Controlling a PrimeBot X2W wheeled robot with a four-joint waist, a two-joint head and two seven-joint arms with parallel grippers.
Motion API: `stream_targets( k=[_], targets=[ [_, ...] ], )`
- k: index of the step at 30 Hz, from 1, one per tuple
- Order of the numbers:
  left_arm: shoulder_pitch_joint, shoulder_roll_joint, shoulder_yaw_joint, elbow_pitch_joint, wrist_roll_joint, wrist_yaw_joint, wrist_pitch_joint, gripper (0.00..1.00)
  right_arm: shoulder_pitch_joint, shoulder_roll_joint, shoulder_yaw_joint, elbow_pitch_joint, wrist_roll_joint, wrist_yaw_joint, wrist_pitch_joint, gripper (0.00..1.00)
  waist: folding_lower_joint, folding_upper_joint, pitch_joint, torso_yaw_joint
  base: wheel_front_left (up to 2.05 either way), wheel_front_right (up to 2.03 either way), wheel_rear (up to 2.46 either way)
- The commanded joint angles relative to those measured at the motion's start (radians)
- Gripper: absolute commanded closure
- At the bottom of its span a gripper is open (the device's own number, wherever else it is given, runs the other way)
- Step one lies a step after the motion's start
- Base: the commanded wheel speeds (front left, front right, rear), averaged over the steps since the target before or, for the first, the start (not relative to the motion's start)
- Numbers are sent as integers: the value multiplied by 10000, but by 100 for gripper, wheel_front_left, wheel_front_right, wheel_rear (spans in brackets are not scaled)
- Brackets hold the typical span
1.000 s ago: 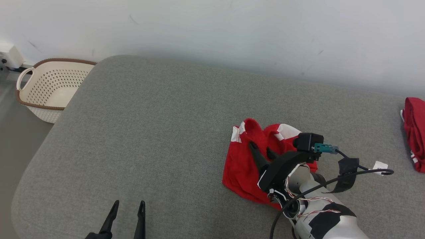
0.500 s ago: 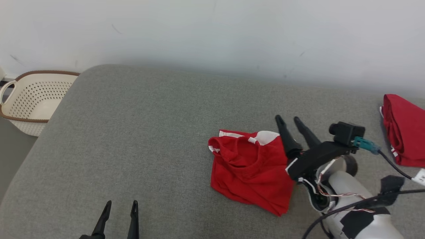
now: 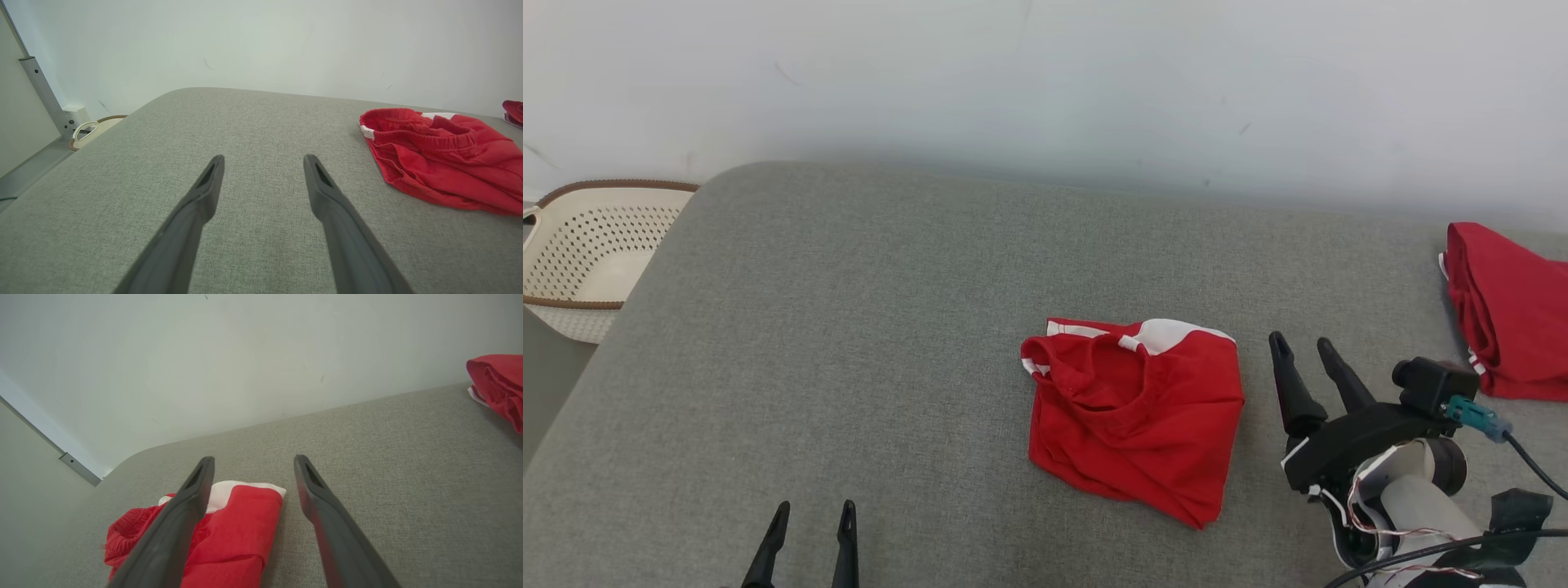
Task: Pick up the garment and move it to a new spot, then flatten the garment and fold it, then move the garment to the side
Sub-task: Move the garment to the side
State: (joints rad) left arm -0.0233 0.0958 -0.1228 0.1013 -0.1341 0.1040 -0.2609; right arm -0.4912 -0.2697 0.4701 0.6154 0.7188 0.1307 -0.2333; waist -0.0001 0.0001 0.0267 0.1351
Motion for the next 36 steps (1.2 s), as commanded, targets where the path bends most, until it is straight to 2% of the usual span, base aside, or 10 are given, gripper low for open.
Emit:
stream_targets(
  k=[1,11,23,32,36],
  targets=[
    [36,1,33,-9,74,-18,-54,0,179,60,-42,85,-130,1,104,0,1,-1,20,0,0,0,0],
    [-137,-58,-9,48,131,-110,-54,0,121,443,-240,804,-258,1,857,0,1,-1,179,168,0,0,0],
    [-46,-110,49,121,173,-187,-54,0,-287,786,-241,1700,-585,1,386,0,1,-1,155,434,0,0,0],
    [-246,-161,7,147,228,-259,-55,0,-574,1227,105,2860,163,1,1378,0,1,-1,344,563,0,0,0],
    [-310,-173,38,169,236,-299,-55,0,-673,1392,354,3001,753,1,1826,0,1,-1,409,660,0,0,0]
  ],
)
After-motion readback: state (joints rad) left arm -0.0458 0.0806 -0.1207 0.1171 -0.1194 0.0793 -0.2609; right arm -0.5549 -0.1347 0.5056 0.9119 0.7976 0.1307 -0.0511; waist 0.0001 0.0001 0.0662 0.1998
